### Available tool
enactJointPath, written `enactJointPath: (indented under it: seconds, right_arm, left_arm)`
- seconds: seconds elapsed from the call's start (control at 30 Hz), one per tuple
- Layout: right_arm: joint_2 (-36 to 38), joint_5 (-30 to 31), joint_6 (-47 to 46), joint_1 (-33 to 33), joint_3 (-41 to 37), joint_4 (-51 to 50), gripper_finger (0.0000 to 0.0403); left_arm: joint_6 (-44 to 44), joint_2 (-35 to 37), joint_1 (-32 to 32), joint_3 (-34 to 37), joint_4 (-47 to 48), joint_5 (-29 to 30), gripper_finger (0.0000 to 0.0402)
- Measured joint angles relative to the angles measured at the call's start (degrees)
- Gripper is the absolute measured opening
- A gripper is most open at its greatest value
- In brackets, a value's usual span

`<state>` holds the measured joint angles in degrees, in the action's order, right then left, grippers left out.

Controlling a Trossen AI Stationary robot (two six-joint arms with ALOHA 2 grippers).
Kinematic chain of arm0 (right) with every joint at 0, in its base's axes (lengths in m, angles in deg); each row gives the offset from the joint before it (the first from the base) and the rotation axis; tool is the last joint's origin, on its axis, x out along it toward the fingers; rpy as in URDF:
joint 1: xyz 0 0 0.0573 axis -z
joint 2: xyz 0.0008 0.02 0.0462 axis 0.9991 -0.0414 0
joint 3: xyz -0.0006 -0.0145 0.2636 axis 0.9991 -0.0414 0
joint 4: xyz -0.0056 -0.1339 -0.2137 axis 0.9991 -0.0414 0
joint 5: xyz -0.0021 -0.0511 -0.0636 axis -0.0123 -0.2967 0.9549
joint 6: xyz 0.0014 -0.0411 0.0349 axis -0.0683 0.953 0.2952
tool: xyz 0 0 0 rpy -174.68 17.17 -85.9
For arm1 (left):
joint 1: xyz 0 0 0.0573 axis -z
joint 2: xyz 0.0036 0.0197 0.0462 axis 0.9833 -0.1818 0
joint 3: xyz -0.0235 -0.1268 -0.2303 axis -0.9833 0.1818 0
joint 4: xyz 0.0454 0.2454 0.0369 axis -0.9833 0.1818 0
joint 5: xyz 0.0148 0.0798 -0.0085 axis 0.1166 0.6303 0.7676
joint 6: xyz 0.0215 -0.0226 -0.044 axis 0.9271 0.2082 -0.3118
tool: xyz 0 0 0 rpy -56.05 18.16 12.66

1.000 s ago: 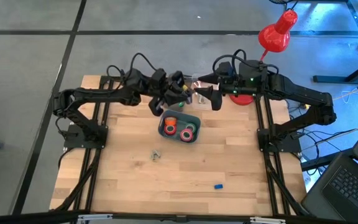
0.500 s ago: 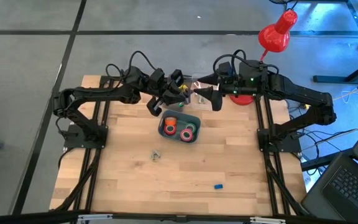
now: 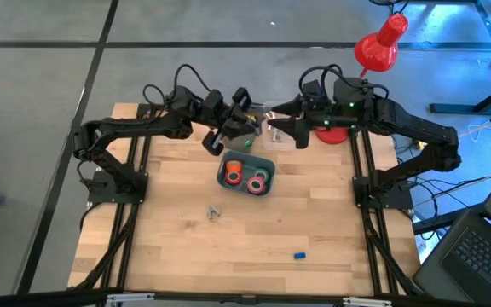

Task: Pick and place Stapler, Stapler remover, tape
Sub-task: Put the black staple remover into the white bin

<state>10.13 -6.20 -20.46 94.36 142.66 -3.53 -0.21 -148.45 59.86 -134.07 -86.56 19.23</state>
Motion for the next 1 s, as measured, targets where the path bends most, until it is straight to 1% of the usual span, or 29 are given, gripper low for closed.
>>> enactJointPath:
  seconds: [0.13, 0.33, 0.63, 0.77, 1.0]
  right_arm:
    - [-0.45, 0.04, 0.06, 0.00, 0.00, -0.01, 0.0276]
    - [-0.58, -0.20, 0.30, -0.01, 0.00, 2.07, 0.0276]
    - [-0.62, -0.22, 0.28, 0.01, 0.00, 1.87, 0.0273]
    - [-0.79, -0.22, 0.36, -0.01, 0.00, 1.88, 0.0246]
    - [-1.25, -0.22, 1.58, -0.01, 0.00, 2.74, 0.0165]
  left_arm:
    - [2.08, 0.01, 0.01, -2.32, 1.44, 0.02, 0.0033]
    - [5.82, 0.00, 0.02, -3.83, 9.39, 0.09, 0.0033]
    - [6.50, 0.00, -0.33, -3.90, 9.86, 0.13, 0.0033]
    - [6.48, 0.00, -0.12, -3.91, 9.84, 0.22, 0.0033]
    - [6.44, 0.00, 0.29, -3.92, 9.42, 0.77, 0.0033]
